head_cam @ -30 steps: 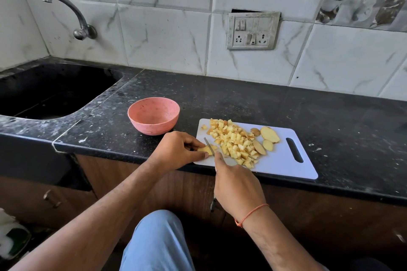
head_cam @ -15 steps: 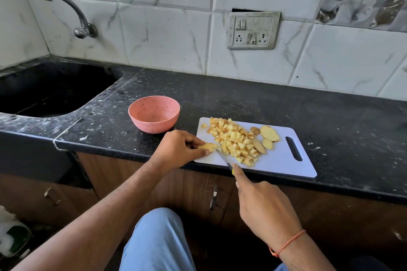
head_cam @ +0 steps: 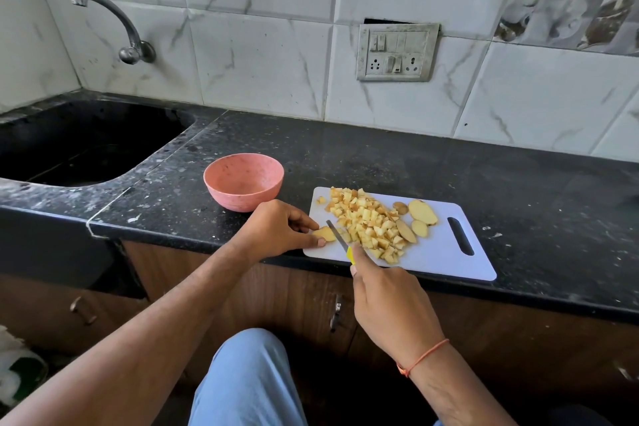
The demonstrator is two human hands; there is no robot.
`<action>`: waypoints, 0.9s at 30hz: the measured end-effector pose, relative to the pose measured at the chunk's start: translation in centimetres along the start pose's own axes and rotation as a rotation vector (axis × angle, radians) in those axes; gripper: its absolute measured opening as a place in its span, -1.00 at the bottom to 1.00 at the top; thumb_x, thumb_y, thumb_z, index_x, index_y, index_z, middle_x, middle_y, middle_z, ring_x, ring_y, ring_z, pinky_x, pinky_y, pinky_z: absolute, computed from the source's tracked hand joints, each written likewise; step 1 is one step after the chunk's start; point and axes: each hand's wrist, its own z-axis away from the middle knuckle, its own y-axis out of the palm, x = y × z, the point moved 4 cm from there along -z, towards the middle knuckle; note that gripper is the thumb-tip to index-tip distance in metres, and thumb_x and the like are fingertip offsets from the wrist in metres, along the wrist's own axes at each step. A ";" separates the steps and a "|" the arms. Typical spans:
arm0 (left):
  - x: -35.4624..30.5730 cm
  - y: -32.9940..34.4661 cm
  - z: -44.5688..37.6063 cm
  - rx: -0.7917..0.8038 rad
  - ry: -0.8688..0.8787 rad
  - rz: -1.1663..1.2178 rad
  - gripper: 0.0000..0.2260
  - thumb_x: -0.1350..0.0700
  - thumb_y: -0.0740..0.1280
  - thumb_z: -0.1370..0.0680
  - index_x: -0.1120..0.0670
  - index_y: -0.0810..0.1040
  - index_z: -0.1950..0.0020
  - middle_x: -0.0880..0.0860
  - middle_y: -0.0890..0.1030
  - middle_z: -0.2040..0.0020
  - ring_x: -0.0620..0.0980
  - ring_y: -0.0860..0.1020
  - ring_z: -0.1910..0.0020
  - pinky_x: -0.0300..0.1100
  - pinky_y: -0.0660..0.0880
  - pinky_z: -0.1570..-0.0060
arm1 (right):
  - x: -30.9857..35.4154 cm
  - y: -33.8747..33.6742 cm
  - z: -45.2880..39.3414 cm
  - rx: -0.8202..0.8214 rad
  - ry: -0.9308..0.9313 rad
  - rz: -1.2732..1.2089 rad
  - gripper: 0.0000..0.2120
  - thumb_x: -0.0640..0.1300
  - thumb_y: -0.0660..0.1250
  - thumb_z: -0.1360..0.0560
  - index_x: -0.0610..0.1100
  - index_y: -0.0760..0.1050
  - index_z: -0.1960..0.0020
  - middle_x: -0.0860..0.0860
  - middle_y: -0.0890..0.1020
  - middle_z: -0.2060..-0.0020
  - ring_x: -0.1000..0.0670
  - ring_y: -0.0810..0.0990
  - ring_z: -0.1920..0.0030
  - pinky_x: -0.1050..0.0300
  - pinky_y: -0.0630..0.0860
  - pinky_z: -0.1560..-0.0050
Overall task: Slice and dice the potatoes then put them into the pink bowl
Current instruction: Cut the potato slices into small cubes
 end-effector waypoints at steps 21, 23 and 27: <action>0.1 0.7 0.2 -0.077 0.004 0.001 -0.79 -0.12 0.67 -0.38 -0.15 0.81 0.02 -0.22 0.70 0.18 -0.15 0.66 0.17 -0.12 0.64 0.09 | 0.6 1.9 0.1 0.107 -0.011 0.177 -0.41 -0.05 0.11 -0.72 0.01 -0.01 -0.69 0.09 0.47 0.37 0.09 0.42 0.41 0.18 0.22 0.44; 0.1 0.8 0.3 -0.078 0.009 0.004 -0.79 -0.12 0.67 -0.39 -0.15 0.81 0.02 -0.20 0.70 0.17 -0.11 0.66 0.16 -0.08 0.64 0.09 | 0.2 1.5 1.2 0.111 -0.021 0.179 -0.40 -0.06 0.10 -0.71 0.03 -0.06 -0.69 0.09 0.44 0.38 0.09 0.41 0.43 0.18 0.25 0.44; 0.2 0.7 0.3 -0.076 0.003 0.023 -0.79 -0.11 0.67 -0.38 -0.16 0.80 0.02 -0.19 0.71 0.16 -0.09 0.66 0.15 -0.03 0.64 0.05 | -1.6 1.0 2.5 0.064 -0.011 0.194 -0.45 -0.01 0.08 -0.73 0.09 0.03 -0.69 0.10 0.44 0.45 0.09 0.42 0.49 0.23 0.29 0.47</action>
